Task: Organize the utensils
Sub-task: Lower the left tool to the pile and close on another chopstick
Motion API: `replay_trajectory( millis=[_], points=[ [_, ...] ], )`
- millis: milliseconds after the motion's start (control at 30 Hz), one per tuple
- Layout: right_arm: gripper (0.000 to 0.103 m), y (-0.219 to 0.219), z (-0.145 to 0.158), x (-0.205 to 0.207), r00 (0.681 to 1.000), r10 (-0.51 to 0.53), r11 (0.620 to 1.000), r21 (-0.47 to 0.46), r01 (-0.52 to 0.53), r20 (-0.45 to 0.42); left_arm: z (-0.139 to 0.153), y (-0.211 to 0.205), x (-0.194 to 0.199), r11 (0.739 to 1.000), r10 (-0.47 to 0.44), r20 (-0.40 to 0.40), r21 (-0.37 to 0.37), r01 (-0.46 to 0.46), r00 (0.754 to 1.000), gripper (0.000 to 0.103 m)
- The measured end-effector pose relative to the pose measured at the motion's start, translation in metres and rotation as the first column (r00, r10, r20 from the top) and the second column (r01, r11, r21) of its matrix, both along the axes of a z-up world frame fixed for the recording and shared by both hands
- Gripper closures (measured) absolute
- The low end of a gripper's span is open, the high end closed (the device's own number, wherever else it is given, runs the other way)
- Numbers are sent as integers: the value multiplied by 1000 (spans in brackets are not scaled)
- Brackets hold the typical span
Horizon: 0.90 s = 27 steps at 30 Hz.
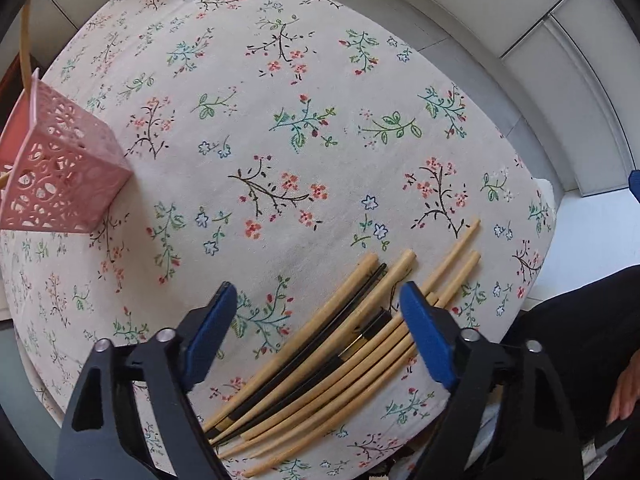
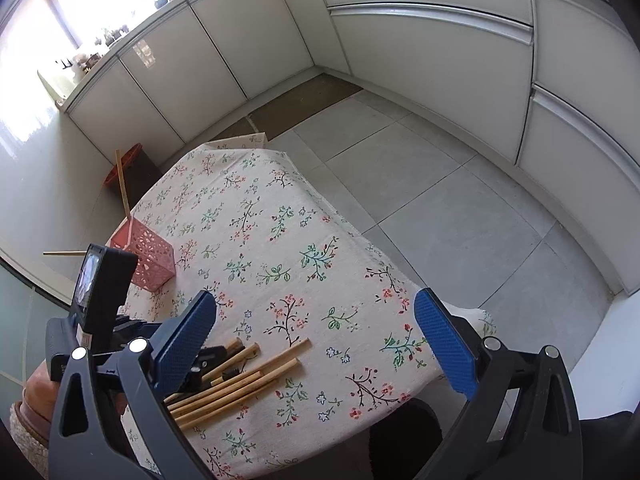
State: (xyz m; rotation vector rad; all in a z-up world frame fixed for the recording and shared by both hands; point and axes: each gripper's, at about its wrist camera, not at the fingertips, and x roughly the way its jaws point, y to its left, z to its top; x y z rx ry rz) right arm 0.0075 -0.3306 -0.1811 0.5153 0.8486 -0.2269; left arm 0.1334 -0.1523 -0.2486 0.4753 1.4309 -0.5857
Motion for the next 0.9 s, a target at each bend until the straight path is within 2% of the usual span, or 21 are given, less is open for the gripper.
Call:
replay_trajectory(
  millis=[67, 133, 200, 333, 500, 533, 567, 700, 767, 800, 900],
  points=[
    [6, -2, -2, 1, 1000, -1, 1000, 8, 1, -6, -5, -2, 0, 1000, -6, 8, 19, 6, 1000, 35],
    [6, -3, -4, 2, 1000, -3, 1000, 23, 4, -16, -10, -3, 0, 1000, -9, 2, 24, 9, 1000, 46],
    [6, -4, -7, 3, 1000, 0, 999, 36, 1, -28, -13, -2, 0, 999, -20, 11, 39, 19, 1000, 52],
    [6, -1, -12, 6, 999, 18, 999, 43, -16, -48, -19, 0, -1, 999, -30, 8, 44, 30, 1000, 55],
    [6, 3, -21, 10, 995, 41, 996, 78, -34, -89, -25, -6, -13, 994, -89, 42, 70, 86, 995, 58],
    [7, 4, -23, 10, 994, 43, 995, 89, -34, -97, -29, -6, -14, 990, -100, 55, 104, 94, 993, 64],
    [7, 4, -26, 11, 993, 44, 994, 104, -32, -108, -32, -7, -17, 987, -112, 68, 121, 103, 991, 64],
    [7, 4, -35, 15, 989, 30, 991, 130, -11, -146, -35, -5, -21, 989, -119, 71, 96, 112, 990, 67],
    [7, 4, -42, 19, 985, 22, 989, 148, 4, -174, -31, 3, -17, 991, -112, 90, 86, 104, 990, 80],
    [7, 6, -46, 21, 981, 23, 987, 159, 8, -193, -29, 6, -16, 992, -107, 103, 78, 99, 989, 90],
    [7, 12, -63, 29, 962, 46, 980, 201, 9, -269, -27, 18, -11, 996, -84, 109, 33, 81, 990, 91]
  ],
)
